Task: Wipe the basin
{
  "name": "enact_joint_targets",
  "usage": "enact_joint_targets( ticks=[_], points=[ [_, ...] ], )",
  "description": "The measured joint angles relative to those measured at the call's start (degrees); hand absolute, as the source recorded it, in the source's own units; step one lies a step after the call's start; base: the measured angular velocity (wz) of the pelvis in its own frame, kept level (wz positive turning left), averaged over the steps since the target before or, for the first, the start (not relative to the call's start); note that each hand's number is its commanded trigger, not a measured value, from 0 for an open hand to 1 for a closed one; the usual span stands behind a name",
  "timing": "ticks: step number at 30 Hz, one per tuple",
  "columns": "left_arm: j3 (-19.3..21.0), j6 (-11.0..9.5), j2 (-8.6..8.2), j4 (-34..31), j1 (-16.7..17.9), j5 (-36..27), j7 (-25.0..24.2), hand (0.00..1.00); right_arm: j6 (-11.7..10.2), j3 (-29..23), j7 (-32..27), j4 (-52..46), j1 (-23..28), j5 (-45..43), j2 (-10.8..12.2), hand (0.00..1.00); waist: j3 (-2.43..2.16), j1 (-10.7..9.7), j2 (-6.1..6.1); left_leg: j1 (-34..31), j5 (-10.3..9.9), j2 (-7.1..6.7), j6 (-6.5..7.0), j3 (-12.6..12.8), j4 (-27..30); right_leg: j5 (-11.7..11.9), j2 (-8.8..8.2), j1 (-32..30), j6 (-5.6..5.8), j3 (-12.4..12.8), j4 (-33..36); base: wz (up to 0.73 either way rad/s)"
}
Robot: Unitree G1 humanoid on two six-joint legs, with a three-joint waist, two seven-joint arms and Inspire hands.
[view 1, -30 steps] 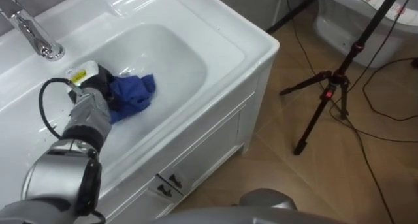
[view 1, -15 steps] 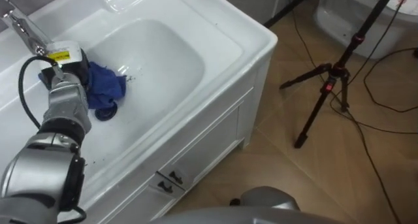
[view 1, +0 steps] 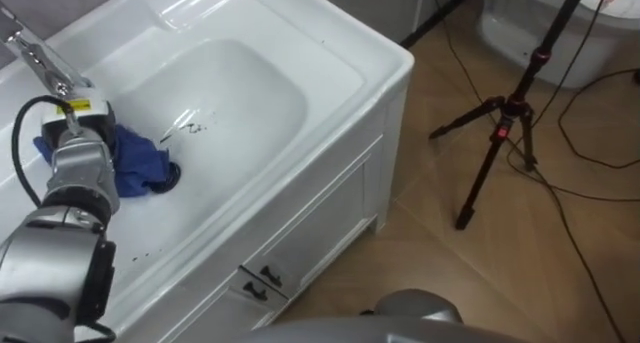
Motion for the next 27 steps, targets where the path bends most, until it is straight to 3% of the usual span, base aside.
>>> enact_joint_targets(
  ticks=[4, 7, 11, 13, 14, 17, 21, 27],
  points=[
    [0.22, 0.98, 0.39, 0.0, 0.31, 0.0, 0.0, 1.0, 0.06, 0.03, 0.05, -0.04, -0.11, 0.18, 0.0, 0.0, 0.13, 0.34, 0.23, 0.0, -0.04, -0.06, -0.02, -0.88, -0.19, 0.1, -0.03, 0.51, 0.2, -0.25, -0.31, 0.14],
    [0.21, 1.01, 0.4, 0.0, 1.33, 0.0, 0.03, 1.0, -0.01, 0.05, -0.03, 0.07, -0.8, 0.48, -0.01, 0.0, 0.25, 0.42, 1.04, -0.07, -0.33, -0.03, 0.0, -1.37, -0.8, 0.25, -0.3, 0.96, 0.23, -1.39, -0.8, 0.09],
    [0.17, 1.01, 0.37, -0.08, 2.84, -0.01, 0.12, 1.0, -0.29, 0.41, -0.43, 0.5, -1.47, 1.02, 0.07, 0.0, 0.02, 0.11, 1.85, 0.08, -0.31, -0.07, -0.01, -2.65, -1.03, 0.22, -0.54, 1.55, 0.11, -2.57, -1.21, 0.14],
    [0.17, 1.03, 0.36, -0.08, 3.73, -0.01, 0.78, 1.0, -0.42, 0.55, -0.5, 1.26, -2.13, 2.16, 0.07, 0.0, 0.09, 0.17, 1.76, 0.38, -0.3, -0.08, -0.02, -2.82, -1.01, 0.09, -0.55, 1.82, -0.02, -2.69, -1.25, 0.06],
    [0.02, 1.03, 0.33, -0.16, 4.69, -0.03, 0.98, 1.0, -0.67, 0.58, -0.49, 2.15, -2.76, 2.76, 0.14, 0.0, 0.53, 0.14, 1.12, 0.67, -0.27, -0.09, -0.04, -3.02, -1.04, -0.08, -0.57, 2.06, -0.09, -2.75, -1.18, 0.0],
    [-0.07, 1.02, -0.05, -1.32, 8.2, 0.0, 0.94, 1.0, -1.5, 0.92, -0.5, 2.69, -3.06, 3.93, 0.37, 0.0, 0.42, 0.09, 0.72, 0.97, -0.27, -0.14, -0.05, -3.6, -0.88, -0.61, -0.75, 2.68, -0.04, -3.26, -1.23, 0.08],
    [0.33, 1.04, -0.1, -4.88, 11.49, 0.05, 1.77, 1.0, -1.98, 1.03, -1.13, 2.84, -2.69, 4.33, 0.47, 0.0, 0.16, 0.59, -0.91, 1.02, -0.27, -0.2, -0.05, -4.11, -0.76, -0.85, -1.03, 2.78, 0.0, -4.09, -1.4, 0.12],
    [0.92, 1.04, -1.21, -5.01, 12.96, -0.07, 4.39, 1.0, -2.48, 1.0, -1.88, 1.87, -2.81, 4.24, 0.36, 0.0, 0.06, 1.6, -0.8, 2.48, -0.27, -0.33, -0.05, -4.33, -1.81, -1.22, -1.0, 4.14, 0.14, -4.24, -2.12, 0.01]
  ],
)
